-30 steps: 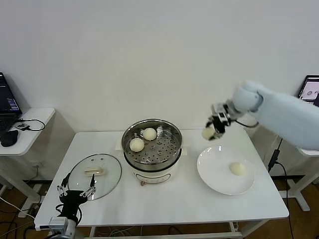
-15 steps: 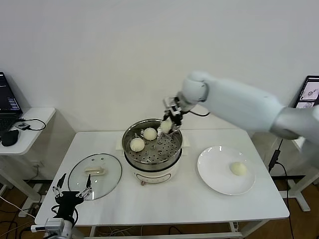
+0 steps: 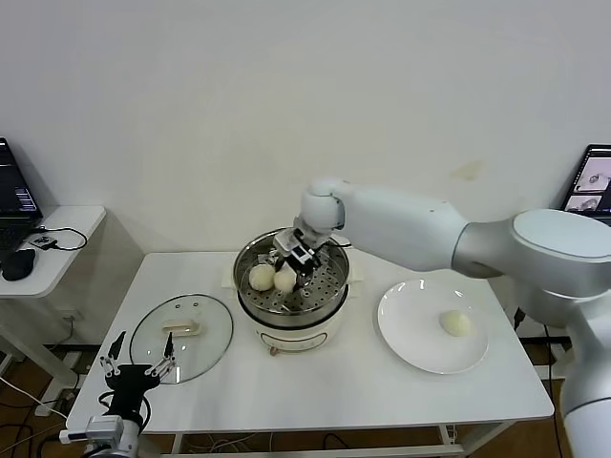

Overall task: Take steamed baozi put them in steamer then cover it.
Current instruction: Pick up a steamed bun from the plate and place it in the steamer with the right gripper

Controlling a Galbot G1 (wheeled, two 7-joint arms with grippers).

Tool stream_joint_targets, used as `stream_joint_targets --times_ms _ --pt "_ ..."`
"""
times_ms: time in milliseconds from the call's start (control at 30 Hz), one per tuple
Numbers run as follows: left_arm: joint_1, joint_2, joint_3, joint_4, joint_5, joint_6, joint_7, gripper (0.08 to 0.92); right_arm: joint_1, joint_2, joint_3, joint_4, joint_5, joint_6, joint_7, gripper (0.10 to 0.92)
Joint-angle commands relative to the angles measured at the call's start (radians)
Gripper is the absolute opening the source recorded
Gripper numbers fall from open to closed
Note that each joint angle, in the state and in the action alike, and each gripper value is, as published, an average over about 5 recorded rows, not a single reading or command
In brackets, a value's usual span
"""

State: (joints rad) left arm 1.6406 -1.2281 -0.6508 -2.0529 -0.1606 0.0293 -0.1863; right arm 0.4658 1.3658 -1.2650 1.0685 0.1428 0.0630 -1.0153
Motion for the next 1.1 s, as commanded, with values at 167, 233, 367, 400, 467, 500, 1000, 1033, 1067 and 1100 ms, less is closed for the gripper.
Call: stream_joint_targets --times_ms 167,233,367,400,467,500,1000,1033,1067,1100 --pt "0.0 -0.003 0.005 0.01 -0.005 0.002 -0.004 0.823 -0.001 0.035 -0.043 -0.008 -0.107 0.226 -0.014 0.615" --pt "0.001 -0.002 0.006 0.008 -0.006 0.002 -0.004 0.823 0.002 0.03 -0.048 -0.002 -0.107 0.237 -0.019 0.618" --pt "0.001 -0.001 0.005 0.006 -0.014 0.003 -0.007 0.823 0.001 0.017 -0.054 0.018 -0.111 0.253 -0.027 0.619" --pt "0.001 -0.001 0.005 0.005 -0.016 0.003 -0.009 0.823 0.0 0.015 -0.055 0.024 -0.113 0.255 -0.029 0.619" --pt "0.001 -0.001 0.004 0.001 -0.016 0.004 -0.009 0.823 -0.001 0.011 -0.058 0.034 -0.11 0.258 -0.03 0.619" --pt "0.002 -0.001 0.004 -0.001 -0.015 0.005 -0.009 0.823 -0.001 0.01 -0.058 0.037 -0.107 0.258 -0.03 0.619" --pt "0.001 -0.007 0.008 -0.01 -0.01 0.008 -0.008 0.823 0.025 -0.011 -0.043 0.057 -0.09 0.261 -0.013 0.784" --pt "0.0 -0.006 0.008 -0.01 -0.01 0.008 -0.007 0.823 0.029 -0.016 -0.036 0.056 -0.091 0.258 -0.012 0.803" --pt "0.0 -0.006 0.007 -0.01 -0.01 0.008 -0.007 0.823 0.034 -0.021 -0.027 0.055 -0.093 0.255 -0.01 0.813" --pt "0.0 -0.005 0.007 -0.009 -0.01 0.008 -0.007 0.823 0.039 -0.027 -0.017 0.054 -0.094 0.252 -0.009 0.817"
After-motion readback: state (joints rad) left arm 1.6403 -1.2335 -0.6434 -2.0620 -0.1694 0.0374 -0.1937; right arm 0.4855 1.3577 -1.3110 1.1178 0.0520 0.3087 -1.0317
